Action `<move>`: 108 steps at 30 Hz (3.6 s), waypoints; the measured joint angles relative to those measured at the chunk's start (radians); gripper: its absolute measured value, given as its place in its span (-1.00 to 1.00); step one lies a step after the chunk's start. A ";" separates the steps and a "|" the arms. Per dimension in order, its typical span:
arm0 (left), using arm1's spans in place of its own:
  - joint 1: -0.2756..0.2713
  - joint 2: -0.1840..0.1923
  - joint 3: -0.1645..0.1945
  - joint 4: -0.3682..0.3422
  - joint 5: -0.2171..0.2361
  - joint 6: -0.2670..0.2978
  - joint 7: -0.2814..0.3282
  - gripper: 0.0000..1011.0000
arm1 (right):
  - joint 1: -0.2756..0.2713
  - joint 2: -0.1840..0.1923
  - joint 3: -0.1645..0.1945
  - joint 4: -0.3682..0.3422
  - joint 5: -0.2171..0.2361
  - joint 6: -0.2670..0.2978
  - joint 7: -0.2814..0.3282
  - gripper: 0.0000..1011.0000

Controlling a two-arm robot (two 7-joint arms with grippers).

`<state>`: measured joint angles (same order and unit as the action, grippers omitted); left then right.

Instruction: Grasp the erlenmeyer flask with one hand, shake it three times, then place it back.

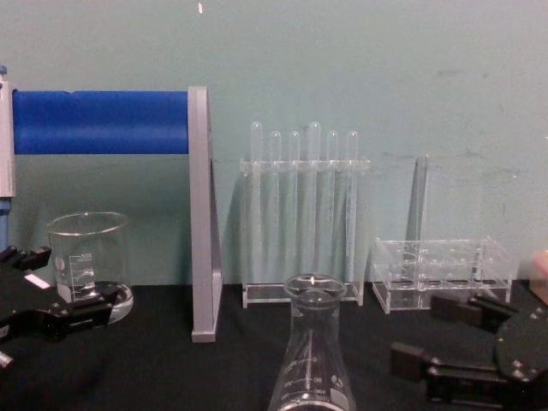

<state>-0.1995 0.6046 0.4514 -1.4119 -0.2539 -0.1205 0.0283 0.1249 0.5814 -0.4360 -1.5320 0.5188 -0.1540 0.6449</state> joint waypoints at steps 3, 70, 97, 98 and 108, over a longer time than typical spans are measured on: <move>0.000 0.000 0.000 0.000 0.000 0.000 0.000 0.98 | 0.018 -0.014 -0.012 0.016 -0.007 0.000 0.017 0.98; 0.000 0.000 0.000 0.000 0.000 0.000 0.000 0.98 | 0.231 -0.200 -0.123 0.229 -0.078 0.065 -0.004 0.80; 0.000 0.000 0.000 0.000 0.000 0.000 0.000 0.98 | 0.231 -0.200 -0.123 0.229 -0.076 0.065 -0.002 -0.11; 0.000 0.000 0.000 0.000 0.000 0.000 0.000 0.98 | 0.231 -0.200 -0.123 0.229 -0.076 0.065 -0.002 -0.11; 0.000 0.000 0.000 0.000 0.000 0.000 0.000 0.98 | 0.232 -0.200 -0.124 0.229 -0.075 0.065 0.006 -0.11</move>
<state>-0.1995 0.6047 0.4514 -1.4120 -0.2539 -0.1205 0.0283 0.3569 0.3818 -0.5601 -1.3031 0.4436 -0.0889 0.6504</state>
